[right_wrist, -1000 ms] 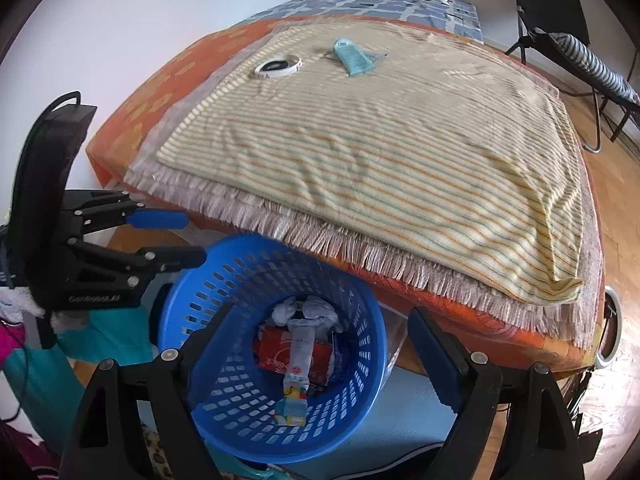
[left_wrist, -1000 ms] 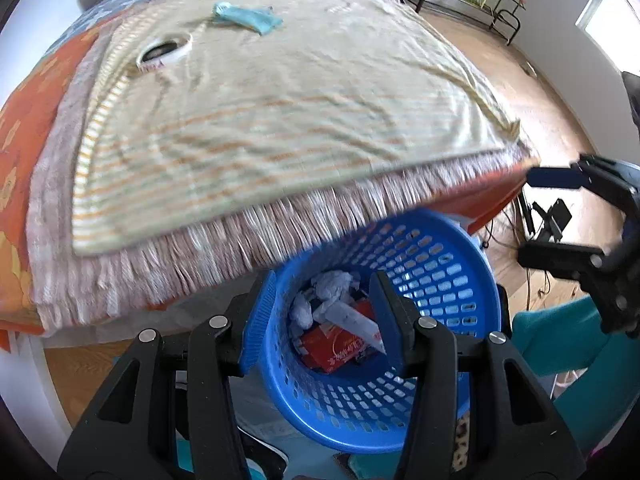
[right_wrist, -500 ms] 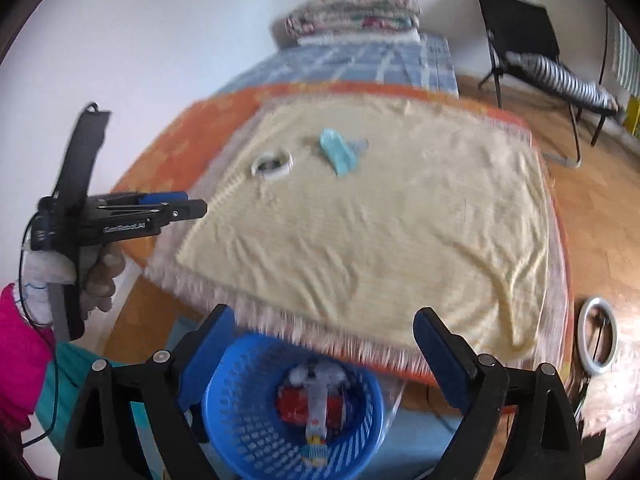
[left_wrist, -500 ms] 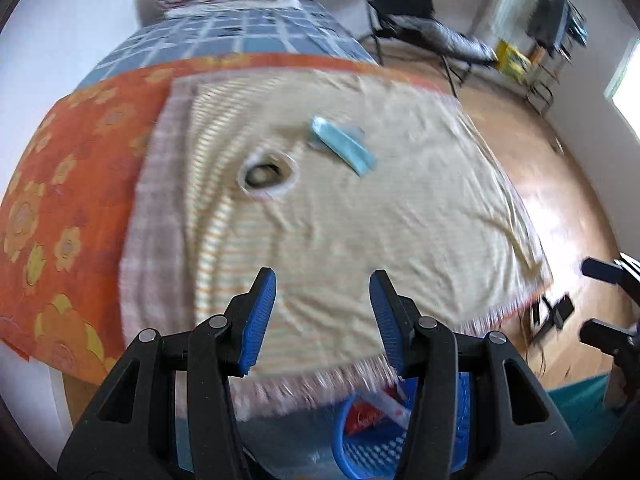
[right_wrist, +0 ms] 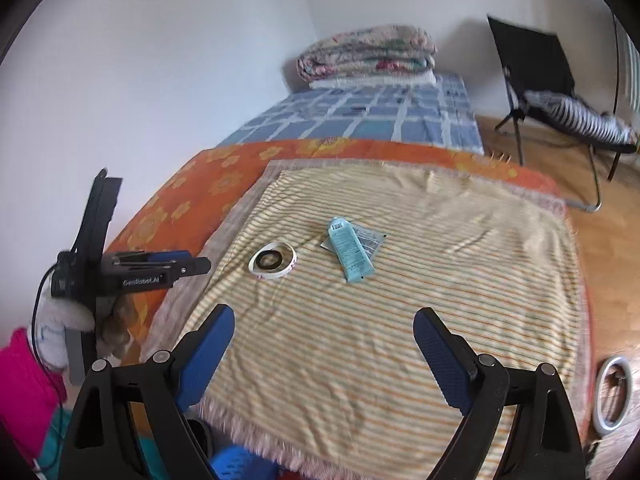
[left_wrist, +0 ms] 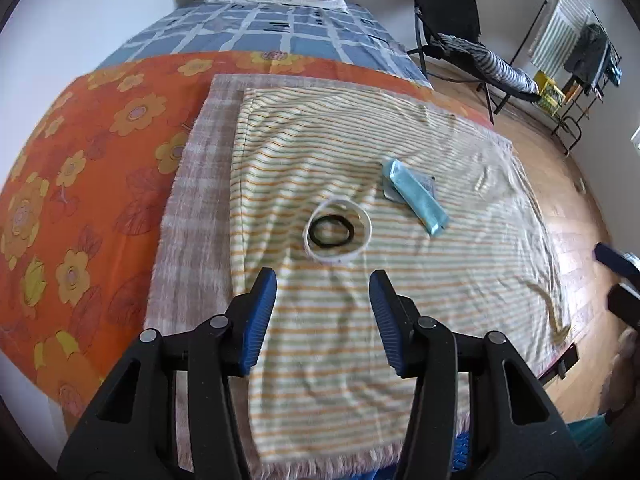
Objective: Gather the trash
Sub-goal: 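Move both open tools back over the blanket toward the band and tube, then grasp the white hair band with the left tool while the right tool grasps the light-blue tube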
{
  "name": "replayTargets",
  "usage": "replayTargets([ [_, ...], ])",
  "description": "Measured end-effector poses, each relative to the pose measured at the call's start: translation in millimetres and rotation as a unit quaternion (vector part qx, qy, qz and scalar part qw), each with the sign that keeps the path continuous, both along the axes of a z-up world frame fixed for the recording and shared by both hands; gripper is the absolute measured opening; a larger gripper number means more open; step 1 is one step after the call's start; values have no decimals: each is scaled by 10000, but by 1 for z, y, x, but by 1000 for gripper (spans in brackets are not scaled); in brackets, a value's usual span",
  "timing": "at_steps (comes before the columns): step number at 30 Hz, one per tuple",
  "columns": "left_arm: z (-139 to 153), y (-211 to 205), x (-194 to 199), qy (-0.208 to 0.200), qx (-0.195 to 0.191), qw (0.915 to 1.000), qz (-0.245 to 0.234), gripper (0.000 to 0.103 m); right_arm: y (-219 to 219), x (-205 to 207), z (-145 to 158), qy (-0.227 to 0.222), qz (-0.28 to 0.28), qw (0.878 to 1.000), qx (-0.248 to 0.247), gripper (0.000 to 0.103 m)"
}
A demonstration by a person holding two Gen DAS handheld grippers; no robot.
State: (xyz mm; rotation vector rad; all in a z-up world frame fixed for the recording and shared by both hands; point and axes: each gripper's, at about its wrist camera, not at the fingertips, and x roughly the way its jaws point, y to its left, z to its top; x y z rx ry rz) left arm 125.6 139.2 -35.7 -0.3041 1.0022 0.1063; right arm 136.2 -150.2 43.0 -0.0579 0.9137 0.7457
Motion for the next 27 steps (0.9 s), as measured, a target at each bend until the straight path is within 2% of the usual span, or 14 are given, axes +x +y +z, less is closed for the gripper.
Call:
replayTargets([
  [4,-13,6,21,111,-189,9998,-15,37,10,32,-22,410,-51,9991,117,92],
  [6,-20,5,30,215,-197,9995,-72,29,12,46,-32,614,-69,9979,169,92],
  [11,-38,3,44,381,-199,9990,-104,29,21,78,-59,907,-141,9956,190,88],
  [19,-58,16,55,544,-337,9979,12,28,55,110,-91,989,20,9951,-84,80],
  [21,-63,19,57,587,-398,9975,38,19,64,114,-95,939,49,9955,-146,79],
  [25,-70,20,59,665,-336,9972,11,18,75,122,-102,821,55,9964,-208,79],
  [27,-73,20,61,697,-339,9970,15,18,79,127,-106,830,15,9963,-228,75],
])
